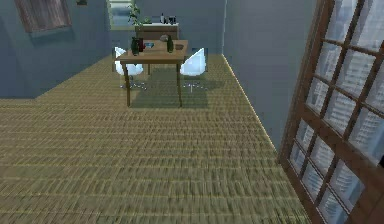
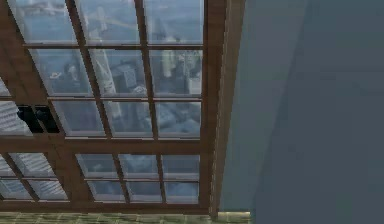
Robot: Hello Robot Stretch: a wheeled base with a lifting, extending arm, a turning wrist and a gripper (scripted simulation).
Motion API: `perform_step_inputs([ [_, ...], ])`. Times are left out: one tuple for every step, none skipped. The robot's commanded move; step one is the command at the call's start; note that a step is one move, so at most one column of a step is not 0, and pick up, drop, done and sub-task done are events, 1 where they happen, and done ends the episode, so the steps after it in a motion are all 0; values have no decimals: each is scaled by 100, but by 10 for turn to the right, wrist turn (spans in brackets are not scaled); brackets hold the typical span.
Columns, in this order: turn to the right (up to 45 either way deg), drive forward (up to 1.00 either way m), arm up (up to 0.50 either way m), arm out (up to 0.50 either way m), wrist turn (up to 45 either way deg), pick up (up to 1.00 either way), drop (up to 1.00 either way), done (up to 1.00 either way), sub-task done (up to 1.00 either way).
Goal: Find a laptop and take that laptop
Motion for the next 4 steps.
perform_step_inputs([
  [0,10,0,0,0,0,0,0,0],
  [-450,0,0,0,0,0,0,0,0],
  [-420,0,0,0,0,0,0,0,0],
  [0,100,0,0,0,0,0,0,0],
])
